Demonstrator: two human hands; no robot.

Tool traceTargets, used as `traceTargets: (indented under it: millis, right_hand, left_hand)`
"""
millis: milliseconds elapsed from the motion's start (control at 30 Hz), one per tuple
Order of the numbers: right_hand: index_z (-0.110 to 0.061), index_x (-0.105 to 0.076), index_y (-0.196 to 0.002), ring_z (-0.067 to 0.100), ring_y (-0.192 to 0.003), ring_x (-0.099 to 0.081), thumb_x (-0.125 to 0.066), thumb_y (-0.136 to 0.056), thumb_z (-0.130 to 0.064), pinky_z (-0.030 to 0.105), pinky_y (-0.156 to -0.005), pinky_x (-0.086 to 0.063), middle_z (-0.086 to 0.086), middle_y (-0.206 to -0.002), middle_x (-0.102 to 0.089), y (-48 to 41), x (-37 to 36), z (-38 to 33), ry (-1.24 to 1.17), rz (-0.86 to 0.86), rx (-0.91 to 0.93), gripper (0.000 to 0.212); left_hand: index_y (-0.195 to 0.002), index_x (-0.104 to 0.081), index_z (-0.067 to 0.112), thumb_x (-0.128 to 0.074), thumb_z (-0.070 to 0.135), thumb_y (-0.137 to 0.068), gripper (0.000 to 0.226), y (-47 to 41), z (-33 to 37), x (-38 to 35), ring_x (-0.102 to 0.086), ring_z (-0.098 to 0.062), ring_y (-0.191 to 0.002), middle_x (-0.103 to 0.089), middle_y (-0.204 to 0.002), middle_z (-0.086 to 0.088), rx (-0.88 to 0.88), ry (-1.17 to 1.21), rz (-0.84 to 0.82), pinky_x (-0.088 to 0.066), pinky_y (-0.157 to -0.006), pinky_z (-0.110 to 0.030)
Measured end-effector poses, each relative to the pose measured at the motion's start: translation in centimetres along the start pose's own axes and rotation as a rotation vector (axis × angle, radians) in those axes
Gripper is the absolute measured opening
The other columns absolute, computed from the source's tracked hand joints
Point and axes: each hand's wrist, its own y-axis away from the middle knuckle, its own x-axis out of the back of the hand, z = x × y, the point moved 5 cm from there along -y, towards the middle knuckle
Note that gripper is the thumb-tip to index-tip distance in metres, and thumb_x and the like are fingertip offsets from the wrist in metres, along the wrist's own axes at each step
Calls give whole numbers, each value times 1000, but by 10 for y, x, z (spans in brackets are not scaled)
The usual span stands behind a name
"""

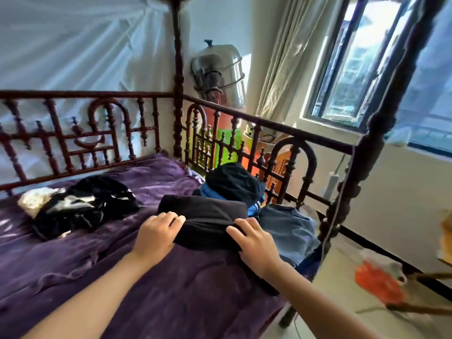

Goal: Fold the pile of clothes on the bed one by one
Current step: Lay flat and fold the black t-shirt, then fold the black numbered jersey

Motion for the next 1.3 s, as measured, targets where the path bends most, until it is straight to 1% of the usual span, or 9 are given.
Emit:
traceTargets:
  millis: [300,400,467,533,633,733,867,1033,1300]
  right_hand:
    - [-13,-73,-82,24,-66,-66,-88,-24,-6,24,-30,-41,5,-77,-66,-77,-48,109,42,26,-63,61]
    - [-12,-73,-82,24,-66,-66,-88,-21,-5,27,-28,-42,5,-77,-66,-113,-54,161,92,79,-124,63]
    - [-9,-72,-84,27,-66,-65,-87,-23,-4,27,-29,-42,7,-78,-66,-134,-63,192,106,124,-184,63]
    - [-6,-71,-89,29,-67,-65,-88,-25,-5,28,-32,-43,10,-80,-65,-152,-88,221,92,112,-281,66]
    - [-9,-57,-127,40,-97,-60,-88,-49,-21,38,-59,-55,23,-113,-59,-164,-163,254,15,-144,-437,85]
    - [-30,-4,-150,37,-142,-10,-53,-88,-47,44,-111,-26,19,-156,1,-133,-272,275,-162,-700,-484,81]
    - [-37,-6,-149,40,-141,-7,-42,-92,-54,50,-111,-23,13,-157,8,-108,-333,288,-222,-949,-480,69]
    - [-22,-40,-135,38,-132,-28,-34,-95,-53,47,-105,-33,16,-146,-25,-147,-327,271,-128,-765,-426,51]
    - [-19,-39,-136,31,-140,-16,-38,-96,-45,44,-107,-28,14,-154,-12,-220,-277,164,-264,-603,18,48]
  left_hand:
    - [-79,-73,5,-37,3,-64,39,-118,-26,-99,-59,-24,-50,-62,-65,-7,-60,-64,-59,-47,-43,-25]
    - [-84,-72,4,-66,-6,-54,32,-185,-41,-134,-61,-28,-54,-64,-70,-11,-77,-88,-38,-50,-48,-30]
    - [-92,-71,4,-81,-7,-43,51,-229,-50,-162,-65,-30,-67,-66,-80,-13,-57,-122,-79,-52,-55,-33]
    - [-124,-56,6,-78,1,-62,66,-262,-62,-200,-58,-36,-107,-58,-117,-23,35,-199,-270,-50,-81,-41]
    - [-150,7,20,-56,24,-90,87,-252,-81,-268,-1,-39,-143,7,-155,-23,330,-233,-790,-16,-112,-50]
    - [-149,9,24,-61,37,-87,95,-189,-77,-296,9,-38,-143,17,-154,-20,472,-170,-1009,-10,-113,-54]
    - [-150,6,27,-53,37,-90,84,-86,-83,-272,8,-35,-144,16,-155,-19,624,-236,-1234,-11,-114,-50]
    - [-150,3,25,-49,36,-93,79,-33,-98,-212,-1,-33,-144,9,-156,-17,932,-282,-1251,-17,-113,-46]
    - [-150,-4,23,-43,36,-94,70,-32,-110,-124,-7,-30,-143,-1,-157,-13,1043,-386,-1039,-20,-112,-42]
